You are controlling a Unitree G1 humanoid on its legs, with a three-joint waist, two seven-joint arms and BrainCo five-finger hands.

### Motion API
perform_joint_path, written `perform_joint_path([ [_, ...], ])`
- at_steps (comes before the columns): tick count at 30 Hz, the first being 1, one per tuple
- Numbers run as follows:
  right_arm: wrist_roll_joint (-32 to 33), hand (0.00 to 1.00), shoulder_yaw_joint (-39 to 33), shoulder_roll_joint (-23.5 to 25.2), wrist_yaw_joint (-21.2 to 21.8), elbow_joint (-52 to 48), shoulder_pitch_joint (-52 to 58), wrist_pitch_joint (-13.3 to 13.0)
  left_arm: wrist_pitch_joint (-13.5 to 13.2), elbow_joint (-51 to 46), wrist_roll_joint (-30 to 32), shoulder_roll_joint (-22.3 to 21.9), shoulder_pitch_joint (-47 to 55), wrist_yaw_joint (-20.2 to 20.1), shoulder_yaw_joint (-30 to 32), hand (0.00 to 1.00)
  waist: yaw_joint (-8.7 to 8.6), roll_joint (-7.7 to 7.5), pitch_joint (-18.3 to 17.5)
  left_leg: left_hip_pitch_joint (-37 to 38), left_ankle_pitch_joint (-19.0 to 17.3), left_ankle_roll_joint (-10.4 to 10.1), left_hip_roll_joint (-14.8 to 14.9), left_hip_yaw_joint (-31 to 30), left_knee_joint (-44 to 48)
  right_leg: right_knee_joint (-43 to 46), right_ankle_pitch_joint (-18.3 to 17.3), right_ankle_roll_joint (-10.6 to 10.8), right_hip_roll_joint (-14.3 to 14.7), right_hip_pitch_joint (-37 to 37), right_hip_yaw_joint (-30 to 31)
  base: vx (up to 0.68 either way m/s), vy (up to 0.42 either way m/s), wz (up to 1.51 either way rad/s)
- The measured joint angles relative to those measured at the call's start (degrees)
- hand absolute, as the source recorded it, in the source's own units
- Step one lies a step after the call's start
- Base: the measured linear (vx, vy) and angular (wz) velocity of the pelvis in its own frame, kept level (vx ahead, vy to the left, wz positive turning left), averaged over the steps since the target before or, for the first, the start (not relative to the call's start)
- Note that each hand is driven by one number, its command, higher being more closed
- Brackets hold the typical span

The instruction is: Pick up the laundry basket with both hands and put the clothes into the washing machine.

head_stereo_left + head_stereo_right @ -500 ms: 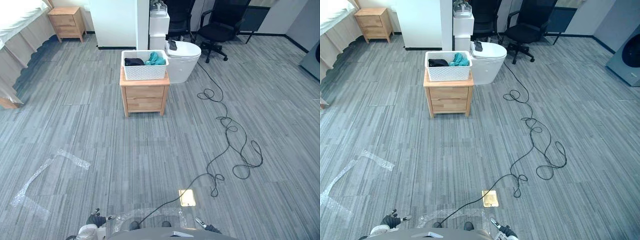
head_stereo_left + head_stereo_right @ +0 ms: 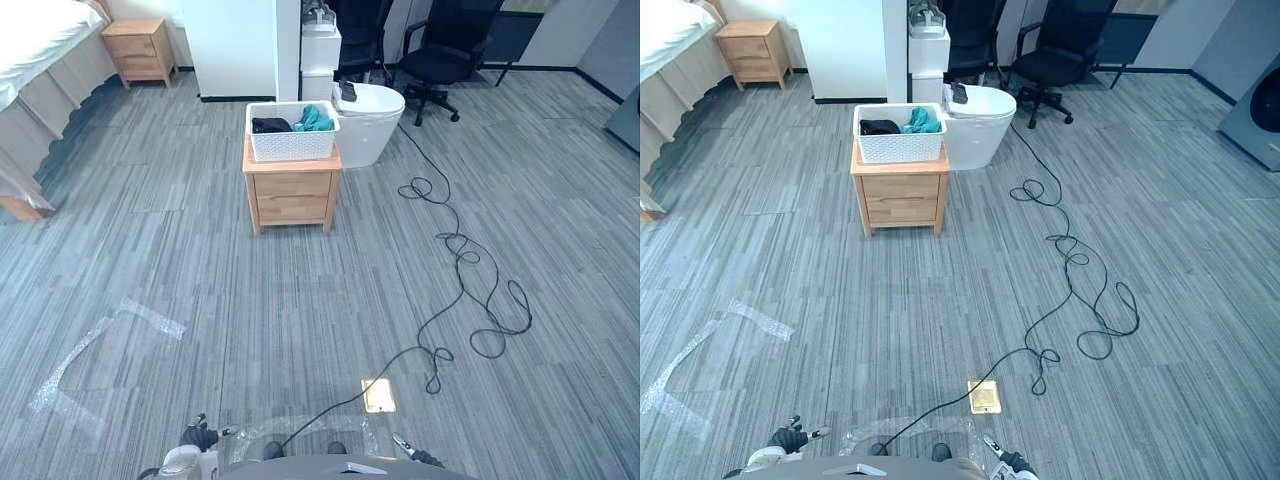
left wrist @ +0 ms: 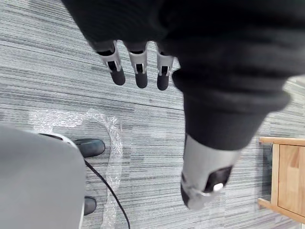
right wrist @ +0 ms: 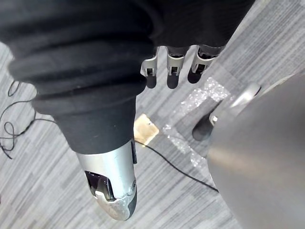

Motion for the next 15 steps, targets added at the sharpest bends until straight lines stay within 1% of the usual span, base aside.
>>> perform_joint_path([
  [1,0.1,0.00,0.0,0.2,0.0,0.0,0.0,0.0,0.0,0.2,-0.5,0.0,-0.1,0.0,0.1,0.00,0.04,-0.30,0.1,0.5,0.2,0.4,-0.2,0.0,0.0,0.0,0.2,-0.2,-0.1,0.2,0.0,0.10,0.004,0.06],
  [2,0.2,0.00,-0.1,0.4,0.0,0.1,0.0,0.0,0.0,0.2,-0.8,0.1,-0.1,0.0,0.1,0.00,0.01,-0.40,0.0,0.5,0.1,0.4,-0.3,0.0,0.0,-0.1,0.1,-0.2,-0.2,0.3,0.0,0.12,-0.005,0.02],
  [7,0.1,0.00,-0.2,0.5,-0.1,0.5,-1.7,-0.2,0.0,0.6,-0.9,0.0,-0.5,0.0,0.2,0.00,-0.05,-0.10,0.3,0.7,0.1,0.4,-0.6,0.0,0.0,-0.2,0.1,-0.3,-0.1,0.5,0.1,0.04,-0.030,0.01],
  [11,0.1,0.00,-0.1,0.5,-0.1,0.6,-1.9,-0.8,0.0,0.6,-0.9,-0.1,-0.6,0.0,0.2,0.00,-0.08,0.14,1.0,1.5,0.1,0.4,-0.3,0.0,0.0,0.1,0.1,-0.4,0.0,1.3,0.1,-0.05,-0.042,0.00],
  [12,0.1,0.00,-0.1,0.5,-0.1,0.6,-1.8,-0.8,0.0,0.6,-0.9,-0.1,-0.5,0.0,0.2,0.00,-0.15,0.12,1.1,1.5,-0.1,0.1,-0.2,0.0,0.0,0.2,0.1,-0.4,0.0,1.2,0.1,-0.08,-0.037,0.01],
  [15,0.1,0.00,0.1,0.5,-0.1,0.6,-1.5,-0.8,0.0,0.6,-0.9,-0.1,-0.6,0.0,0.2,0.00,-0.12,0.00,1.2,1.3,-0.1,0.1,-0.1,0.2,0.0,0.1,-0.5,-0.6,0.0,1.3,0.1,-0.09,-0.045,-0.04],
])
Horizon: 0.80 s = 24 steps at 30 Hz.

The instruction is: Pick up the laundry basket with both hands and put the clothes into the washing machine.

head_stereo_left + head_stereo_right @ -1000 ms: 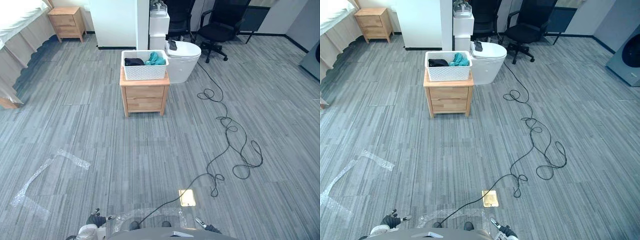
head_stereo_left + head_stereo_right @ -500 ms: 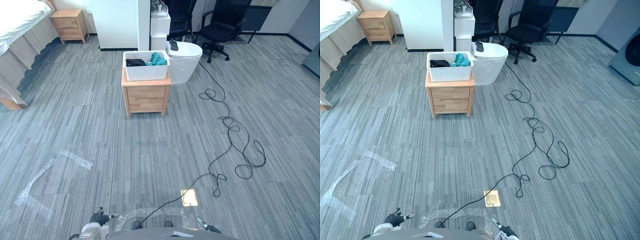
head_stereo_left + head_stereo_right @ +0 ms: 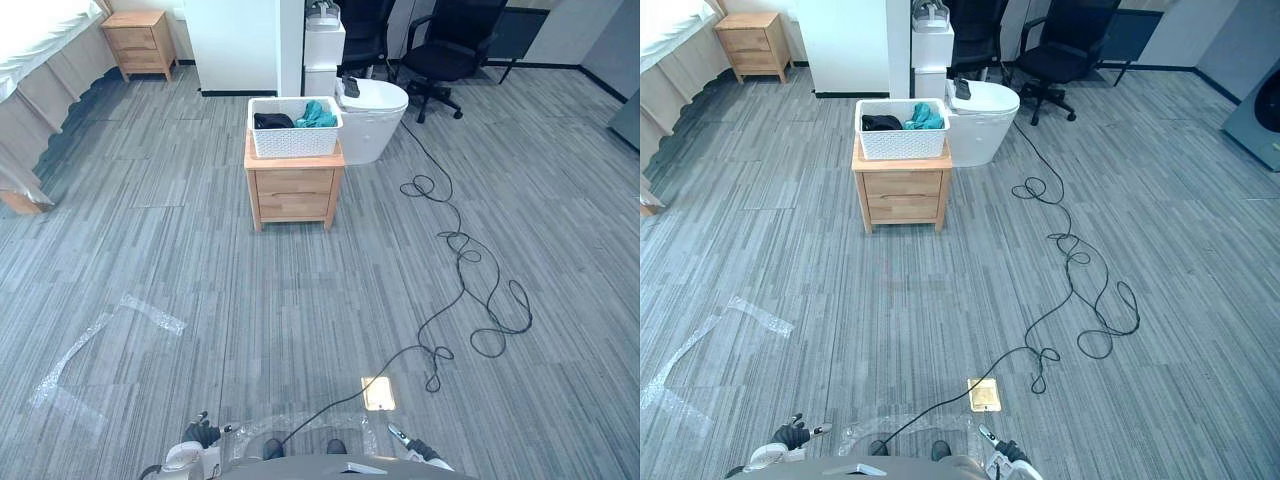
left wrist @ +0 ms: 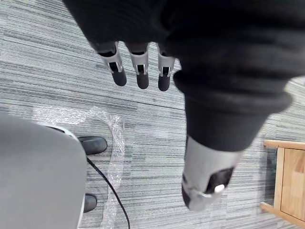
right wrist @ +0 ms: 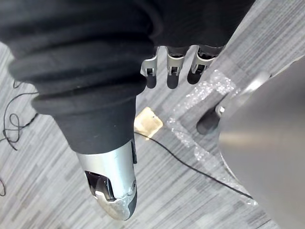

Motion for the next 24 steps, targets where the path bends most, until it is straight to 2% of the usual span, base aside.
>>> perform_joint_path([
  [8,0.1,0.00,0.1,0.0,0.0,-0.2,0.7,0.0,0.0,0.0,0.0,0.0,0.0,0.0,-0.1,0.00,0.02,-0.32,0.0,0.0,-0.6,0.6,-0.4,0.4,0.0,-0.3,0.0,0.8,-0.4,0.0,0.1,0.01,-0.027,-0.02],
  [16,0.0,0.00,0.0,0.2,0.0,0.0,-0.6,0.0,-0.1,0.0,0.0,0.1,-0.1,0.0,0.1,0.00,0.19,-0.32,0.0,0.0,-0.6,0.8,-0.8,0.6,0.0,-0.7,0.1,0.7,-0.5,0.0,0.4,0.05,-0.016,0.01],
  [20,0.1,0.00,0.7,-0.3,0.0,0.8,-2.0,0.0,-0.3,-0.1,0.0,0.1,-0.5,0.0,0.6,0.00,0.82,-0.22,0.7,-0.7,-0.6,0.8,-0.5,1.6,0.0,0.6,0.1,0.6,-0.1,-1.8,1.7,-0.04,-0.030,-0.15],
  [22,0.1,0.00,1.5,-0.6,0.0,1.1,-2.5,0.0,-0.4,-0.4,-0.7,0.0,-0.7,0.0,0.8,0.00,0.87,-0.13,1.8,-1.3,-1.2,0.9,-0.5,1.4,0.0,3.0,-1.3,0.4,-0.3,-3.2,1.2,-0.10,-0.042,0.03],
  [23,0.3,0.00,1.5,-0.6,0.1,1.1,-2.5,0.1,-0.4,-0.5,-1.2,0.0,-0.7,0.0,1.6,0.00,0.80,-0.36,2.2,-1.4,-1.5,1.3,-1.0,1.4,0.0,6.2,-3.8,0.5,-0.7,-4.7,0.4,-0.06,-0.030,0.36],
  [24,1.3,0.00,0.9,-0.5,0.1,1.1,-1.5,0.1,-0.5,-0.5,-1.6,0.0,-0.6,0.0,1.9,0.00,0.76,-1.25,2.6,-1.5,-1.6,1.5,-1.9,1.6,0.1,9.5,-6.3,1.6,-1.8,-6.1,-1.1,-0.03,-0.019,0.51],
])
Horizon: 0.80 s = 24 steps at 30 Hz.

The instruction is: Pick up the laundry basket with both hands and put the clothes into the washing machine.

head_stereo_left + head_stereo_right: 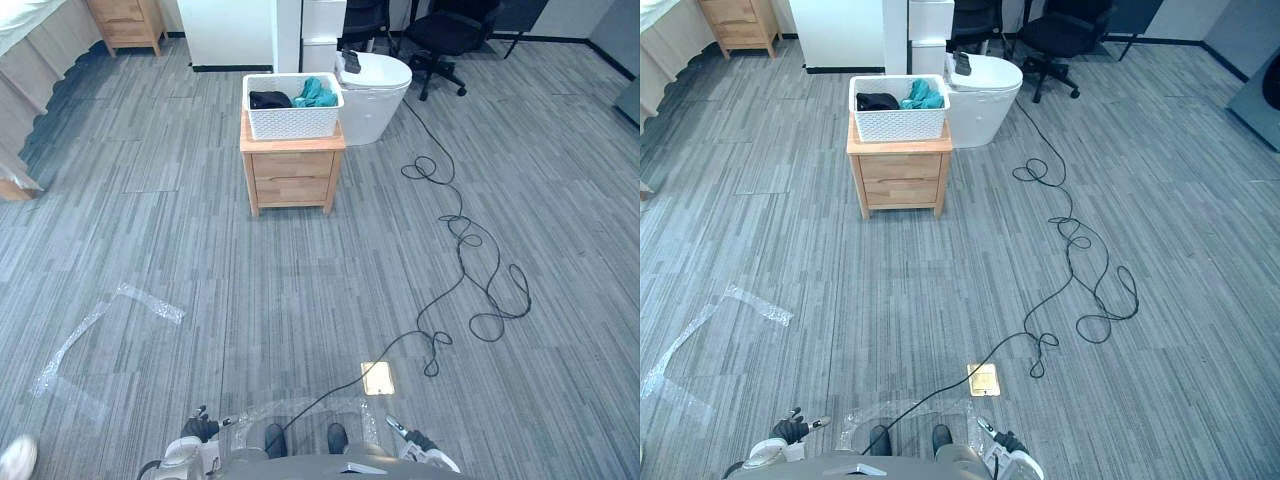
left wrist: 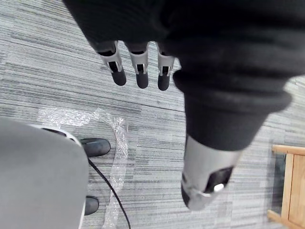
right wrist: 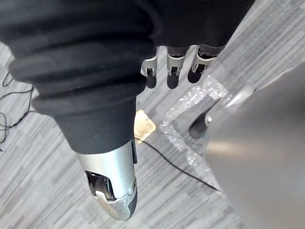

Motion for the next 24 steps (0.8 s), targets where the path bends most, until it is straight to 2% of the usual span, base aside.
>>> perform_joint_path([
  [2,0.7,0.00,-2.3,0.4,0.0,-0.4,1.1,0.0,0.0,0.0,-1.9,-0.1,0.2,0.0,1.4,0.00,0.02,-0.26,0.3,0.9,-0.4,0.2,-0.7,0.5,0.1,4.0,-2.6,2.3,-1.8,-0.6,-1.8,0.08,0.002,0.60],
  [3,1.2,0.00,-3.9,0.4,0.0,-1.5,1.8,0.0,-0.1,-0.2,-4.5,-0.4,0.0,0.0,3.9,0.00,0.04,0.43,1.2,2.6,-1.5,1.8,-1.0,-0.7,0.0,10.7,-2.7,2.5,-2.3,-1.8,-2.7,0.11,0.003,0.38],
  [4,1.7,0.00,-3.9,0.6,0.0,-1.9,1.7,-0.1,-0.1,-0.1,-5.2,-0.6,0.3,0.1,4.9,0.00,0.03,0.00,1.8,3.0,-1.6,2.2,-0.7,-0.9,0.0,14.6,-3.0,1.5,-1.8,-4.2,-3.4,0.11,0.042,0.15],
  [5,2.4,0.00,-3.8,0.8,0.1,-2.3,1.5,-0.1,0.0,0.0,-5.1,-0.4,0.7,0.1,5.6,0.00,-0.01,0.37,1.9,3.6,-1.7,2.3,-0.1,-0.9,0.0,17.1,-3.3,0.4,-1.0,-5.7,-3.7,0.06,0.070,-0.06],
  [6,2.4,0.00,-3.8,0.9,0.1,-2.5,1.2,-0.1,0.1,0.1,-5.0,0.0,0.8,0.2,6.4,0.00,0.00,1.64,1.9,4.2,-2.1,2.5,0.7,-0.9,0.0,16.3,-3.8,-0.3,0.5,-7.2,-3.6,0.08,0.076,-0.01],
  [7,2.5,0.00,-3.9,1.1,0.1,-2.4,1.2,-0.1,0.1,0.0,-4.9,0.5,0.6,0.2,6.4,0.00,-0.04,1.09,1.9,4.5,-2.7,2.5,1.3,-1.1,0.0,14.5,-3.6,-0.2,1.7,-8.5,-3.7,0.12,0.059,0.07],
  [9,3.0,0.00,-5.9,2.1,0.1,-1.6,1.5,-0.1,0.1,0.0,-4.9,1.4,-0.1,0.0,6.7,0.00,-1.02,-0.83,1.8,5.3,-4.4,1.5,2.0,-2.1,0.0,6.1,0.2,-0.3,3.7,-11.0,-4.1,0.28,0.057,0.17],
  [11,3.4,0.00,-8.0,2.4,0.1,-1.6,2.4,-0.1,0.2,0.1,-4.8,1.1,-0.1,-0.1,8.2,0.00,-1.56,-1.55,1.7,7.4,-6.3,0.1,2.0,-2.6,0.0,0.3,4.7,-0.5,4.8,-11.7,-4.2,0.41,0.040,0.11],
  [12,3.4,0.00,-8.5,2.5,0.1,-1.5,3.9,0.0,0.2,-0.1,-4.8,0.4,0.0,-0.1,9.3,0.00,-1.65,-1.49,1.7,8.8,-8.0,-0.7,2.2,-3.1,0.1,-0.8,6.7,-1.2,5.7,-12.1,-3.3,0.42,0.036,0.16],
  [13,3.4,0.00,-8.6,2.6,0.1,-1.5,4.6,0.0,0.2,-0.2,-4.4,0.1,0.2,-0.2,10.1,0.00,-1.86,-1.35,1.6,9.7,-8.9,-1.1,2.4,-3.5,0.2,-0.4,7.3,-2.0,5.9,-12.4,-3.3,0.47,0.026,0.31],
  [15,3.5,0.00,-11.3,3.2,0.1,-1.8,6.6,0.3,0.2,-1.3,-3.9,-1.4,0.9,-0.2,14.7,0.00,-2.12,-0.57,0.5,12.3,-12.7,-4.1,4.4,-5.2,2.2,3.8,8.2,-3.8,8.2,-13.9,-3.8,0.58,-0.028,0.52],
  [16,3.5,0.00,-11.4,3.3,0.1,-2.0,6.6,0.3,0.2,-1.4,-3.9,-1.5,0.9,-0.2,16.1,0.00,-2.09,-0.70,0.3,11.6,-14.3,-5.2,4.8,-5.2,5.1,3.8,9.2,-4.4,8.4,-13.8,-4.0,0.65,-0.084,0.47],
  [17,3.5,0.00,-11.7,3.6,0.1,-2.9,6.4,0.3,0.3,-1.9,-4.7,-2.2,0.5,0.0,19.6,0.00,-1.50,-0.73,-0.6,8.0,-18.4,-7.1,6.5,-4.6,15.6,4.6,8.3,-6.5,8.7,-12.7,-5.8,0.67,-0.093,0.36],
  [18,3.4,0.00,-11.6,3.5,0.1,-4.9,5.4,0.0,0.4,-2.6,-5.6,-3.3,0.1,0.1,22.1,0.00,-1.34,0.27,-0.7,1.8,-18.6,-8.0,8.3,-3.6,30.3,5.7,7.6,-7.8,9.1,-12.0,-7.5,0.66,-0.101,0.23],
  [19,3.4,0.00,-11.6,3.4,0.1,-6.2,4.8,-0.1,0.4,-2.9,-6.4,-4.1,-0.1,0.1,22.6,0.00,-1.11,0.70,-0.8,-1.1,-16.3,-7.6,8.8,-2.8,37.0,6.2,7.1,-8.5,9.1,-11.5,-7.8,0.68,-0.111,0.05],
  [20,3.4,0.00,-10.2,2.9,0.0,-7.5,3.1,-0.2,0.4,-3.6,-7.8,-5.5,0.1,0.0,22.5,0.00,0.02,1.45,-0.8,-5.7,-9.4,-7.3,10.6,-1.9,50.4,5.6,6.3,-9.6,9.0,-8.1,-6.7,0.52,-0.077,-0.18],
  [21,3.4,0.00,-8.6,2.5,0.0,-8.2,2.4,-0.2,0.4,-3.6,-8.3,-5.8,0.2,0.0,22.0,0.00,0.64,1.76,-0.8,-7.5,-8.1,-7.5,11.4,-1.6,56.3,4.8,5.9,-9.9,9.0,-6.0,-5.8,0.62,-0.052,-0.39],
  [22,3.4,0.00,-4.6,1.8,0.0,-8.3,0.6,-0.2,0.4,-3.8,-8.6,-5.9,0.2,0.0,20.1,0.00,1.75,2.20,-0.6,-10.6,-8.4,-7.4,12.9,-1.3,64.5,3.1,5.8,-10.1,9.0,-1.9,-4.0,0.54,0.015,-0.41],
  [24,3.4,0.00,0.5,1.5,-0.7,-8.5,-3.3,-0.6,-0.1,-5.8,-8.6,-5.7,0.2,1.2,16.9,0.00,3.36,1.81,-0.1,-15.6,-11.7,-5.7,14.5,-0.8,68.3,-0.6,5.0,-10.9,7.0,4.3,-1.8,0.53,0.068,-0.27],
])
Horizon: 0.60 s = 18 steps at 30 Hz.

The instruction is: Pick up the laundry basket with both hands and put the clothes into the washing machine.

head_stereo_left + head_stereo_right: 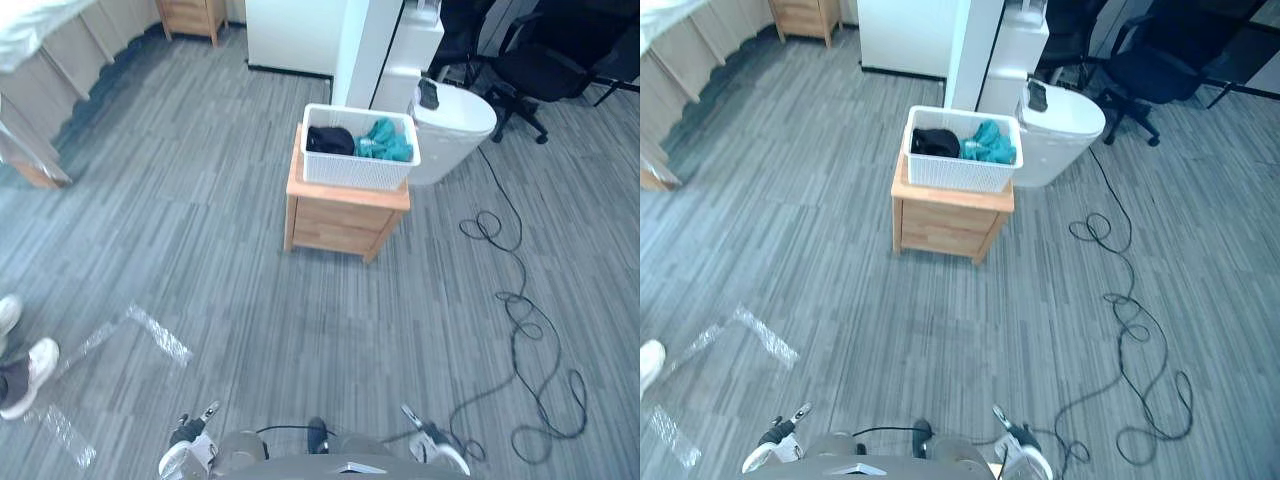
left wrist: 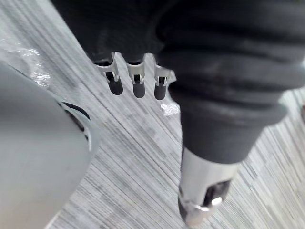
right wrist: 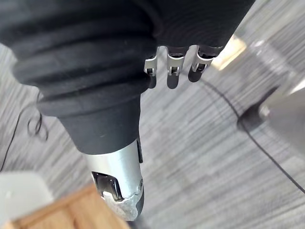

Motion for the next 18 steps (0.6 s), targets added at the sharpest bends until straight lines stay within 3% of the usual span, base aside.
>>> perform_joint_path([
  [2,0.0,0.00,1.6,-0.1,-1.0,0.0,-2.9,-0.8,-0.9,-1.6,-0.2,0.3,-0.1,0.4,-2.5,0.00,0.87,-0.53,0.5,-5.6,-3.1,0.6,-0.3,0.4,-5.3,-2.7,-1.3,0.4,-3.0,4.1,0.6,0.43,0.165,0.02],
  [3,0.2,0.00,3.4,-0.8,-1.9,0.2,-4.5,-1.4,-1.3,-1.5,-1.0,0.9,0.1,1.2,-4.8,0.00,1.06,-1.18,1.0,-8.4,-3.5,-0.1,-1.9,-0.2,-14.7,-2.8,-2.7,1.7,-5.2,5.2,0.9,0.40,0.215,-0.04],
  [4,0.7,0.00,4.2,-1.3,-1.9,0.1,-5.5,-2.0,-1.4,-1.5,-1.1,1.1,0.2,1.5,-5.9,0.00,1.43,-0.82,1.0,-9.0,-2.0,-1.8,-3.4,-2.4,-26.9,-2.8,-3.5,2.7,-6.7,6.1,1.8,0.39,0.254,-0.25],
  [5,1.2,0.00,4.1,-1.7,-2.0,0.2,-6.1,-2.3,-1.6,-1.3,-1.1,1.0,1.0,2.0,-6.2,0.00,1.75,0.36,0.8,-8.4,1.0,-3.3,-3.6,-5.5,-40.2,-3.0,-4.4,3.5,-7.2,6.9,2.5,0.52,0.403,-0.54],
  [6,1.5,0.00,4.9,-2.9,-2.1,0.1,-6.2,-2.9,-1.8,-0.4,-1.1,0.9,2.3,2.5,-6.4,0.00,2.10,3.18,0.6,-7.9,3.3,-5.8,-1.6,-8.9,-49.8,-3.5,-7.0,4.7,-6.4,8.8,4.1,0.44,0.355,-0.61],
  [7,1.6,0.00,5.2,-3.3,-2.1,0.2,-6.1,-3.1,-1.8,0.5,-1.0,1.1,2.7,2.7,-6.6,0.00,2.00,3.85,0.8,-8.4,6.7,-7.0,-0.6,-7.9,-48.2,-3.5,-9.5,5.2,-6.6,10.3,4.9,0.46,0.407,-0.52],
  [8,1.7,0.00,5.2,-3.3,-2.4,0.8,-5.7,-2.9,-1.6,2.9,-1.0,1.9,2.9,3.1,-6.5,0.00,1.80,3.23,0.8,-8.2,10.9,-3.2,-2.4,-6.7,-45.0,-2.2,-12.7,6.8,-9.3,12.0,5.6,0.43,0.370,-0.21],
  [10,1.9,0.00,5.0,-3.0,-2.5,2.3,-4.2,-2.9,-1.6,3.6,-0.9,2.8,2.8,3.6,-5.7,0.00,1.21,0.79,-0.4,-7.5,10.4,-0.9,-4.9,-4.9,-45.8,3.4,-11.5,7.3,-11.5,8.8,8.8,0.52,0.418,-0.12],
  [11,2.2,0.00,4.3,-2.4,-2.6,2.8,-3.0,-2.9,-1.6,3.6,-0.8,3.1,2.8,3.6,-4.1,0.00,1.42,-0.49,-0.5,-5.1,11.0,0.6,-6.0,-2.8,-48.7,8.1,-9.5,10.0,-12.4,6.5,11.4,0.46,0.299,-0.45],
  [12,2.2,0.00,2.9,-1.7,-2.6,3.4,-1.9,-2.9,-1.4,4.1,-0.7,3.0,3.0,3.6,-3.1,0.00,1.69,-1.13,-0.5,-1.4,11.6,1.9,-6.7,-0.8,-51.7,13.9,-6.7,13.9,-12.4,4.3,14.1,0.47,0.284,-0.51],
  [13,2.2,0.00,2.7,-1.6,-2.6,3.6,-1.8,-2.9,-1.3,4.1,-0.7,3.1,3.2,3.7,-3.1,0.00,1.65,-1.21,-0.6,-0.5,11.5,2.0,-6.8,-0.4,-52.3,15.3,-5.8,15.2,-12.4,3.7,14.5,0.44,0.239,-0.69],
  [14,2.2,0.00,2.3,-1.1,-2.4,5.1,-0.4,-2.6,-1.1,3.9,-0.5,3.2,3.9,3.6,-3.4,0.00,0.45,-0.89,-0.4,5.1,10.7,3.2,-7.2,0.9,-55.7,25.5,-0.9,21.0,-11.9,-0.1,14.3,0.40,0.197,-0.54],
  [15,2.2,0.00,2.3,-0.9,-2.3,5.1,0.2,-2.2,-0.8,4.3,0.1,3.8,3.6,3.6,-4.3,0.00,-0.29,-0.12,0.1,8.5,9.4,3.9,-7.2,1.7,-56.5,32.3,-4.1,19.0,-11.4,-3.1,12.6,0.37,0.173,-0.57],
  [16,2.2,0.00,2.3,-1.0,-2.3,5.1,1.0,-2.0,-0.8,4.3,0.2,4.0,3.2,3.6,-5.1,0.00,-0.66,-0.40,0.0,10.1,8.6,4.0,-7.2,2.3,-56.8,33.9,-6.3,17.7,-11.4,-4.8,10.9,0.38,0.133,-0.45],
  [17,2.2,0.00,2.4,-1.3,-2.3,5.2,1.8,-1.8,-0.8,4.3,0.3,4.5,2.2,3.5,-6.4,0.00,-1.13,0.23,0.1,12.8,7.3,3.9,-6.9,3.7,-58.0,33.6,-10.3,15.2,-11.2,-8.5,7.3,0.24,0.069,-0.39],
  [18,2.2,0.00,2.4,-1.3,-2.3,5.2,2.0,-1.8,-0.8,4.5,0.3,4.9,1.5,3.5,-7.0,0.00,-1.56,0.41,0.0,14.2,6.9,3.9,-6.7,4.3,-58.7,31.9,-11.3,14.5,-10.7,-10.1,5.9,0.37,0.025,-0.37],
])
